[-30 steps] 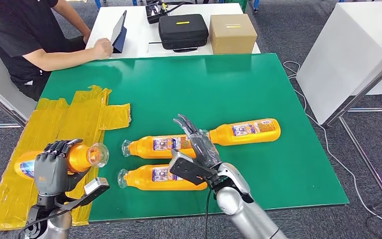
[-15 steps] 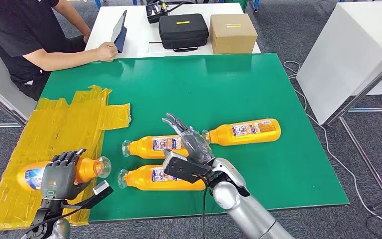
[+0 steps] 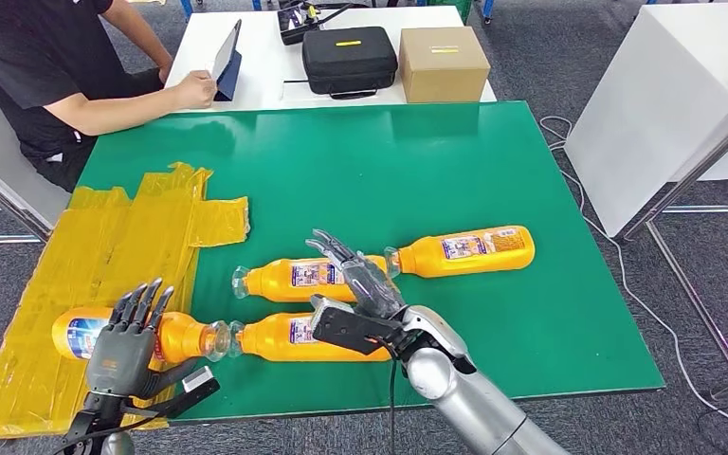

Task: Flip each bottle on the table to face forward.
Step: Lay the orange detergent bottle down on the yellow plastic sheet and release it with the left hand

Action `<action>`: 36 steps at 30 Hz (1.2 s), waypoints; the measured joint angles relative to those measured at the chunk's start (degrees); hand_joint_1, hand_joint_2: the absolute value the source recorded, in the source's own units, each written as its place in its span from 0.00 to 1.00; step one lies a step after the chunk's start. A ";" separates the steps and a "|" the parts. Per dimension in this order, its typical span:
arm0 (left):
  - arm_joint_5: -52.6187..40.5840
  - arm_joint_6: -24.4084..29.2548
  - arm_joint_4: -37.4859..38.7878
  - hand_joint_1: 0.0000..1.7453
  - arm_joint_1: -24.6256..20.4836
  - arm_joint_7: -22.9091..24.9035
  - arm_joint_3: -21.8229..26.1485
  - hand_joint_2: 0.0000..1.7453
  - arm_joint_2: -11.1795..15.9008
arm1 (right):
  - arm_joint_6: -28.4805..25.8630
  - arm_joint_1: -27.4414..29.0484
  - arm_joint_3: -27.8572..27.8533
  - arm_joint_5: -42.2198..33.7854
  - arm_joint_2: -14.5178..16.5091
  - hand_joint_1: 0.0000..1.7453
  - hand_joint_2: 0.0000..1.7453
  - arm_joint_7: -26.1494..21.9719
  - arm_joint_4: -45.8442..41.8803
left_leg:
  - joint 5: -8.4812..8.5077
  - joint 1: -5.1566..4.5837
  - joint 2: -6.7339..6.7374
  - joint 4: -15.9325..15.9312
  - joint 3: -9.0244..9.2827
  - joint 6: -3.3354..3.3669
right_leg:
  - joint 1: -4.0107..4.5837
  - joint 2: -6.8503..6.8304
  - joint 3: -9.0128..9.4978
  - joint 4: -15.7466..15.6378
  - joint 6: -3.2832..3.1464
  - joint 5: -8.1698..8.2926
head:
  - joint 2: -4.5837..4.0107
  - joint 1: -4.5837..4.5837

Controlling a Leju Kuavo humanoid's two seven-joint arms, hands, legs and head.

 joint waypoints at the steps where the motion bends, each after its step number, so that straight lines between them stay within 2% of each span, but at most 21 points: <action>1: -0.01 0.01 0.05 0.00 -0.03 -0.24 0.00 0.00 0.01 | 0.31 -0.51 0.30 0.24 0.06 0.00 0.75 0.52 0.26 | 0.00 0.00 0.01 0.00 0.00 0.00 | 0.01 0.00 0.00 0.00 0.00 0.00 | 0.00 0.00; 2: 0.06 0.01 0.15 0.00 -0.09 -0.56 0.02 0.00 0.01 | 0.51 -1.28 0.72 0.80 0.18 0.00 1.00 1.41 0.64 | 0.00 0.00 0.02 0.00 0.00 0.00 | 0.01 0.00 -0.01 0.00 0.00 0.00 | 0.00 0.00; 4: 0.79 0.01 0.55 0.00 -0.31 -2.06 0.32 0.00 -0.07 | 0.22 -3.18 1.77 3.16 0.52 0.00 1.00 4.03 1.68 | 0.00 0.01 0.02 0.00 0.03 -0.01 | 0.03 0.01 0.00 0.00 0.00 0.00 | 0.01 0.01; 6: 2.66 0.03 1.39 0.00 -0.71 -5.75 1.70 0.00 -0.52 | -0.41 -4.62 2.87 6.56 0.81 0.00 1.00 6.71 2.66 | 0.01 0.03 -0.01 0.00 0.05 -0.01 | 0.03 -0.01 0.02 0.00 -0.01 0.00 | 0.01 0.01; 8: 6.29 0.08 2.74 0.00 -1.22 -10.49 4.54 0.00 -1.35 | -0.98 -4.81 3.86 9.96 0.91 0.00 1.00 8.53 3.27 | 0.01 0.04 -0.02 0.00 0.06 -0.01 | 0.03 -0.01 0.02 0.00 -0.01 -0.01 | 0.00 0.01; 10: 11.63 0.11 4.36 0.00 -1.51 -13.31 7.23 0.00 -2.14 | -1.48 -3.79 4.55 12.47 0.83 0.00 1.00 9.31 3.50 | 0.00 0.04 -0.01 0.00 0.05 -0.01 | 0.02 -0.01 0.01 0.00 -0.01 -0.01 | 0.00 0.01; 13: 17.80 0.11 6.03 0.00 -1.49 -14.21 8.81 0.00 -2.65 | -2.01 -1.73 5.10 14.25 0.48 0.00 1.00 9.48 3.50 | -0.01 0.03 -0.01 0.00 0.01 -0.01 | 0.01 -0.01 -0.03 0.00 0.00 -0.01 | 0.00 0.02; 17: 24.94 0.11 6.96 0.00 -1.23 -14.48 8.60 0.00 -2.70 | -2.61 0.91 5.28 15.97 -0.10 0.00 1.00 9.42 3.41 | -0.02 0.02 -0.02 0.00 0.00 -0.01 | -0.01 -0.01 -0.04 -0.01 0.00 -0.02 | 0.01 0.01; 26: 29.47 0.11 7.80 0.00 -1.29 -14.57 6.55 0.00 -2.67 | -2.42 3.41 5.29 17.65 -0.91 0.00 1.00 9.42 2.96 | 0.00 0.03 0.00 0.00 0.04 -0.01 | 0.00 -0.01 -0.01 -0.01 -0.01 0.00 | 0.00 0.01; 30: 41.25 0.11 7.94 0.00 -1.22 -14.58 3.59 0.00 -2.26 | -1.51 3.98 5.29 19.16 -1.09 0.00 1.00 9.59 2.87 | -0.01 0.03 -0.01 0.00 0.04 -0.01 | 0.00 -0.01 -0.01 -0.01 -0.01 -0.01 | 0.01 0.01; 34: 66.86 0.11 5.95 0.00 -0.83 -14.64 -3.20 0.00 -1.02 | -0.72 4.22 5.30 21.68 -1.09 0.00 1.00 11.12 2.78 | -0.01 0.03 -0.01 0.00 0.03 -0.01 | 0.01 -0.01 -0.02 -0.01 -0.01 -0.01 | 0.01 0.02; 36: 75.54 0.09 4.68 0.00 -0.82 -14.69 -6.80 0.00 -0.34 | -0.58 4.22 5.31 22.32 -1.00 0.00 1.00 11.58 2.78 | -0.01 0.03 -0.03 0.00 0.03 -0.01 | 0.01 -0.02 -0.01 -0.01 -0.01 -0.01 | 0.01 0.01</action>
